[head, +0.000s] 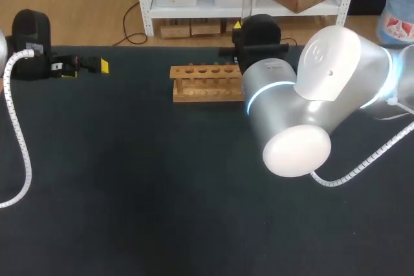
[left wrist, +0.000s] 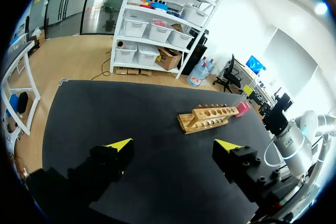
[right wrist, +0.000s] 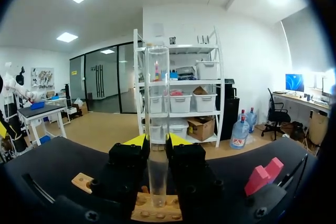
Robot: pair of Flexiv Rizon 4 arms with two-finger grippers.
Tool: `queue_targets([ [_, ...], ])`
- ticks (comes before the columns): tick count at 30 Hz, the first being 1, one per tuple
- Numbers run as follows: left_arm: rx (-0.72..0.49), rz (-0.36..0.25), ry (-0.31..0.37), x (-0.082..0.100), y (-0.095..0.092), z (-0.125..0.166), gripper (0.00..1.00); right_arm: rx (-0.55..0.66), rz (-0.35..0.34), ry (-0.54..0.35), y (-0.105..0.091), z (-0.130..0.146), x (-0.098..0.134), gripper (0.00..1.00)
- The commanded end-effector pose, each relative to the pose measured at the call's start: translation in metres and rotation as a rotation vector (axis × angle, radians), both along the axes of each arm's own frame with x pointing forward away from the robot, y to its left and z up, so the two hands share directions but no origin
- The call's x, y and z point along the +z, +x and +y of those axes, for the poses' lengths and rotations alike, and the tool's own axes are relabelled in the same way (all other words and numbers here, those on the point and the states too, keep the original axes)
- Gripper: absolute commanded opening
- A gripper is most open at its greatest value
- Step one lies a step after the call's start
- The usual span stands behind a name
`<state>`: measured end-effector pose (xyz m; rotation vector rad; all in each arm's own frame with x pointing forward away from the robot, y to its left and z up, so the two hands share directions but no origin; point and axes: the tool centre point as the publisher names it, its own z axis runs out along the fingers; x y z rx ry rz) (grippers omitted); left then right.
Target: Grasp the test tube, adjust it, and insert it.
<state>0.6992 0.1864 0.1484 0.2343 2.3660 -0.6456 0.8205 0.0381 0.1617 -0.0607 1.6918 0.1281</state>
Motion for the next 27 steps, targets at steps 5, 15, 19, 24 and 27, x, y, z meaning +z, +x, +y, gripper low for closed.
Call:
queue_targets([
  [5,0.004,0.005,0.007,0.001,0.000,-0.001,1.00,0.231,-0.014,0.037,0.002,-0.002,-0.003,0.00],
  [15,0.004,0.005,0.007,0.001,0.000,-0.001,1.00,0.231,-0.015,0.049,0.007,-0.002,-0.010,0.00],
  [19,0.004,0.005,0.007,0.001,0.000,-0.001,1.00,0.231,-0.015,0.050,0.010,-0.003,-0.013,0.00],
  [24,0.004,0.005,0.007,0.001,0.000,-0.001,1.00,0.238,-0.011,0.053,0.009,-0.001,-0.018,0.00],
  [27,0.004,0.005,0.007,0.001,0.000,-0.001,1.00,0.241,-0.009,0.055,0.008,-0.002,-0.023,0.00],
])
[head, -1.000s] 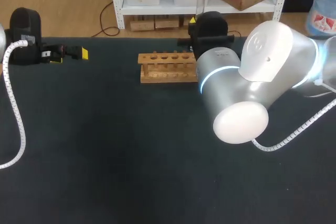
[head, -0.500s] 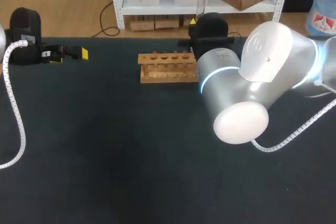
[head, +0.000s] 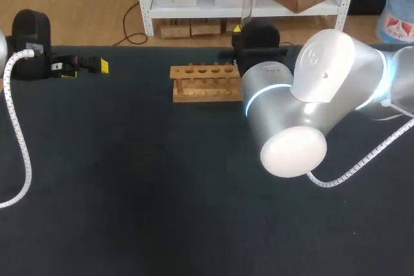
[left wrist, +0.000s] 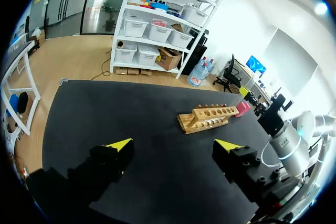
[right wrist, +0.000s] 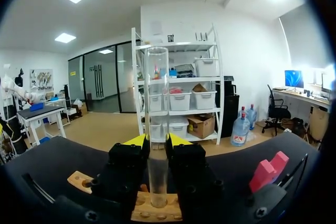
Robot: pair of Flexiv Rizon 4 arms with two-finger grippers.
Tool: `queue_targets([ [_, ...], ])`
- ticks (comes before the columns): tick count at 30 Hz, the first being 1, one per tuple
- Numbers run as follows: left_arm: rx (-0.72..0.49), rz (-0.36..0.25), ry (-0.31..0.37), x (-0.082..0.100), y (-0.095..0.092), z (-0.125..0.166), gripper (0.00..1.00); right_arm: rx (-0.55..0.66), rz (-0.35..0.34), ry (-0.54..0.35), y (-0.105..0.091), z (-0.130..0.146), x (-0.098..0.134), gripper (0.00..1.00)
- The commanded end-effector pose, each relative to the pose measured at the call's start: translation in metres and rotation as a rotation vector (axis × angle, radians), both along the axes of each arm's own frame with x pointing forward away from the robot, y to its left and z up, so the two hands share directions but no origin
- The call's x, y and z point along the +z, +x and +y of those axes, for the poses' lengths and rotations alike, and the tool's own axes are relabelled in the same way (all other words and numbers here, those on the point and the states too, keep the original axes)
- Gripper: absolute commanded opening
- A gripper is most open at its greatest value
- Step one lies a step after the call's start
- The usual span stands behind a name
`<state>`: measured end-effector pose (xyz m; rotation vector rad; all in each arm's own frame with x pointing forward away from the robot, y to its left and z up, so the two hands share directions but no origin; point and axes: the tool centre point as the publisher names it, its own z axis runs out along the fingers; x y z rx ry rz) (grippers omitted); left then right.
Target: Grasp the test tube, adjust it, and insert it.
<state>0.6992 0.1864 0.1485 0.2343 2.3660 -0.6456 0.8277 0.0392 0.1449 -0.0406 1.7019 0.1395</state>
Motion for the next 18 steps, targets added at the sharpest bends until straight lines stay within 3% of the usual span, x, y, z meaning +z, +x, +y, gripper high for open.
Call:
queue_targets([
  [1,0.004,0.005,0.007,0.001,0.000,-0.001,1.00,0.248,-0.021,0.039,0.000,-0.004,-0.007,0.00],
  [18,0.004,0.005,0.007,0.001,0.000,-0.001,1.00,0.274,-0.009,0.027,-0.002,-0.007,-0.033,0.00],
])
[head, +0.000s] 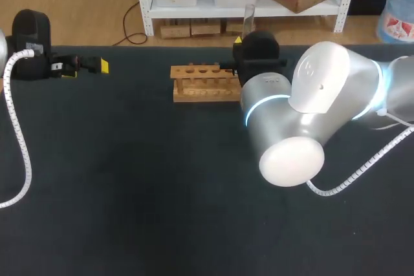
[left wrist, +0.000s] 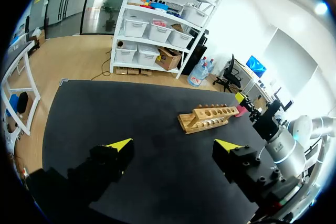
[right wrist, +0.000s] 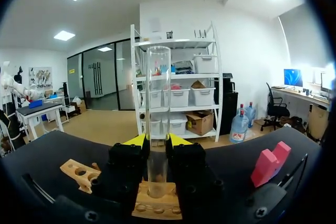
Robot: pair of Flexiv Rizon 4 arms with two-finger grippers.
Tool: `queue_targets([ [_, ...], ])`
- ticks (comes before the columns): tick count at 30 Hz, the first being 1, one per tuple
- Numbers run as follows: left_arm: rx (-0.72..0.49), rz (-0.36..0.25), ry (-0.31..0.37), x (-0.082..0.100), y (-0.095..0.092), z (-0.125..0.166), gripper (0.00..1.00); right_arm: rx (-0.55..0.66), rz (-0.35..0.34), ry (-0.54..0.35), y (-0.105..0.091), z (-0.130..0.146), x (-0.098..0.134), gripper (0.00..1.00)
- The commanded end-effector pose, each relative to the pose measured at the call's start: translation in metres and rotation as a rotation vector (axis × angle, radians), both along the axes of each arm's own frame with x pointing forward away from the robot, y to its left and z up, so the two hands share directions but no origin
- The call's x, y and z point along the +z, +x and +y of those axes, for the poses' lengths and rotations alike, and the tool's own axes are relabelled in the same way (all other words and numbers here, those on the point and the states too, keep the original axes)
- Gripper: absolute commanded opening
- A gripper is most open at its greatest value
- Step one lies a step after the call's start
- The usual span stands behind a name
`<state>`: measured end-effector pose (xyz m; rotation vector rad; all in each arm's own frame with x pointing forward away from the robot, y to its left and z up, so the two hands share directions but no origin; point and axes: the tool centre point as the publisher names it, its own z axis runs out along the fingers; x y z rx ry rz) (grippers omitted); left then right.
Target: Grasp the test tube, adjust it, and insert it.
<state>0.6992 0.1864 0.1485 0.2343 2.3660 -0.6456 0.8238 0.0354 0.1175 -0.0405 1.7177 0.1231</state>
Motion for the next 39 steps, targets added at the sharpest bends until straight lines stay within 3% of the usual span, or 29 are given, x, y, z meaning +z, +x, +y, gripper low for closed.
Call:
queue_targets([
  [1,0.004,0.005,0.007,0.001,0.000,-0.001,1.00,0.285,-0.020,0.040,0.002,-0.003,-0.007,0.00],
  [39,0.004,0.005,0.007,0.001,0.000,-0.001,1.00,0.268,0.025,0.070,0.000,-0.001,-0.026,0.00],
])
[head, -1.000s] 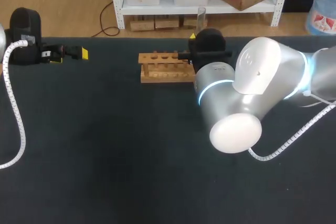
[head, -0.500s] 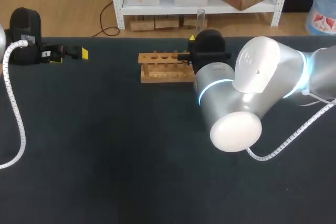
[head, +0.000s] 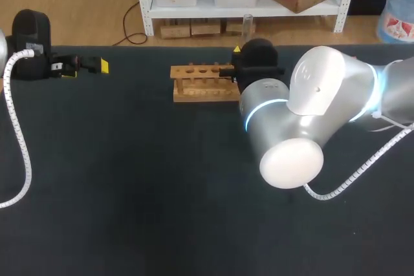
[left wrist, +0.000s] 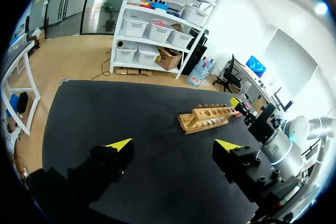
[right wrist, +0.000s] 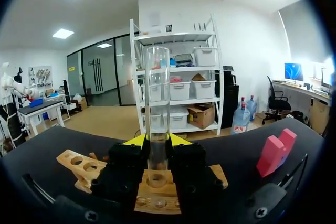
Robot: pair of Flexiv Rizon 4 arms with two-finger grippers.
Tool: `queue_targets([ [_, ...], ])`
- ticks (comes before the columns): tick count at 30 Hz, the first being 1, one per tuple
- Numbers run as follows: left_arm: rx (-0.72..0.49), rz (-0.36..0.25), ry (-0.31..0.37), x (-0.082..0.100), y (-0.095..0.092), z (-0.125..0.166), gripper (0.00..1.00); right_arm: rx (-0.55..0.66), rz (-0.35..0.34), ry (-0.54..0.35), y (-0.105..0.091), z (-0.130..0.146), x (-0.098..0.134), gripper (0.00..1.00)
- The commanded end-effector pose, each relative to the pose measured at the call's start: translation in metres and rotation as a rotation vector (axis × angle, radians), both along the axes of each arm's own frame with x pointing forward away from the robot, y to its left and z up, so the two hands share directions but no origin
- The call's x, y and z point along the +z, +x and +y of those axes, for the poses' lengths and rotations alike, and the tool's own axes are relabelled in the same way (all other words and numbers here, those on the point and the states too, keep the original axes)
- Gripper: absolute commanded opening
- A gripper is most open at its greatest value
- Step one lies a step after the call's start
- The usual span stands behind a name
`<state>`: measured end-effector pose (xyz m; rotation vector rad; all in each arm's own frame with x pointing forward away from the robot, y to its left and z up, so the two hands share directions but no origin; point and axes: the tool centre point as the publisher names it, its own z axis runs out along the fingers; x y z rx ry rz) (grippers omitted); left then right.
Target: Grasp the test tube, adjust it, and insert it.
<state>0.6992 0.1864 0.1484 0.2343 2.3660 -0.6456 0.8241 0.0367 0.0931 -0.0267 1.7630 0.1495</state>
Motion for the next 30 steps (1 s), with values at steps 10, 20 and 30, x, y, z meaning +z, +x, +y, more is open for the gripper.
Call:
queue_targets([
  [10,0.004,0.005,0.007,0.001,0.000,-0.001,1.00,0.257,-0.024,0.044,-0.001,0.000,-0.001,0.98],
  [20,0.004,0.005,0.007,0.001,0.000,-0.001,1.00,0.243,-0.022,0.031,-0.004,-0.003,0.004,1.00],
  [30,0.004,0.005,0.007,0.001,0.000,-0.001,1.00,0.246,-0.023,-0.010,-0.021,-0.009,0.017,1.00],
])
